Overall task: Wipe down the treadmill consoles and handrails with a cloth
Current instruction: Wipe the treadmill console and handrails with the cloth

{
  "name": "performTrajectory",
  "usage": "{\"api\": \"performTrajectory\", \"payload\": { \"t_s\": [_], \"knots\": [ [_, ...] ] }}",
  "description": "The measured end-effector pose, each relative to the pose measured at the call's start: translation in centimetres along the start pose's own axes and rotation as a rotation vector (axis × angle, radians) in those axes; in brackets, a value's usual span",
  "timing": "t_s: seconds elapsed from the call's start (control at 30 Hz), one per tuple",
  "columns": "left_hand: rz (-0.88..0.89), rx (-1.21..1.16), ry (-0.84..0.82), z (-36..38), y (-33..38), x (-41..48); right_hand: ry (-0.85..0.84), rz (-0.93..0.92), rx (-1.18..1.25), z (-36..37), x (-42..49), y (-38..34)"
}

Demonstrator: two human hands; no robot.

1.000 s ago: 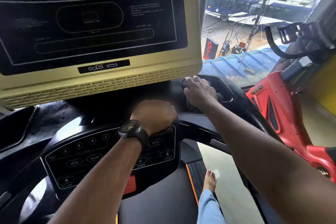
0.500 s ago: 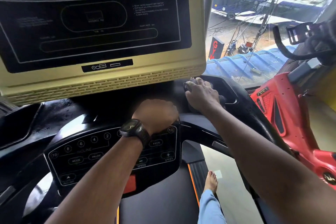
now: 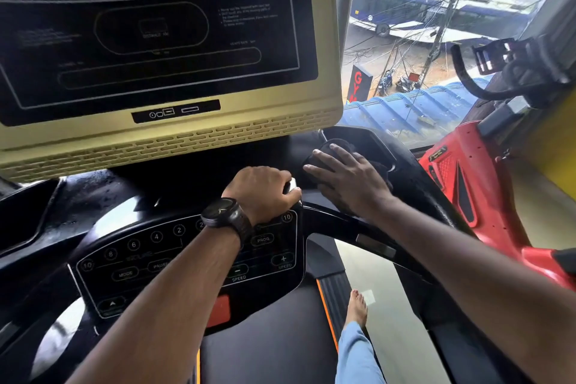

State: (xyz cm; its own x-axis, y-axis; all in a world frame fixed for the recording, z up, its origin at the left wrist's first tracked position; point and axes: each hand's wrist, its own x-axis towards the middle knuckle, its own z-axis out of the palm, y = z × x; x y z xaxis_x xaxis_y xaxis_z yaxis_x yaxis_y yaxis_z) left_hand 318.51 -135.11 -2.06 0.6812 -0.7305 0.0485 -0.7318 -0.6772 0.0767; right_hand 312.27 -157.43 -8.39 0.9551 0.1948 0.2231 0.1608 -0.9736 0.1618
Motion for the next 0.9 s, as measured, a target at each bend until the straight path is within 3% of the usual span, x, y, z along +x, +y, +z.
{"api": "performTrajectory", "payload": {
  "t_s": [0.1,0.3,0.47,0.6,0.77,0.9],
  "knots": [
    [0.013,-0.003,-0.010,-0.1,-0.1,0.0,-0.064,-0.224,-0.100,-0.5,-0.5,3.1],
    [0.027,0.002,-0.004,0.1,-0.1,0.0,-0.070,-0.352,-0.110,-0.9,-1.2,2.3],
    [0.028,0.006,0.003,0.4,-0.3,0.1,-0.083,-0.707,-0.309,-1.5,-0.5,2.8],
    [0.026,-0.012,-0.005,0.6,-0.6,0.1,-0.052,-0.724,-0.300,-1.3,-1.3,3.3],
    [0.024,0.005,0.019,0.9,-0.7,-0.1,-0.174,-0.690,-0.359,-2.1,-2.8,4.7],
    [0.026,0.037,0.009,0.9,-0.4,0.2,-0.150,-0.628,-0.357,-2.2,-3.8,4.8]
  ]
}}
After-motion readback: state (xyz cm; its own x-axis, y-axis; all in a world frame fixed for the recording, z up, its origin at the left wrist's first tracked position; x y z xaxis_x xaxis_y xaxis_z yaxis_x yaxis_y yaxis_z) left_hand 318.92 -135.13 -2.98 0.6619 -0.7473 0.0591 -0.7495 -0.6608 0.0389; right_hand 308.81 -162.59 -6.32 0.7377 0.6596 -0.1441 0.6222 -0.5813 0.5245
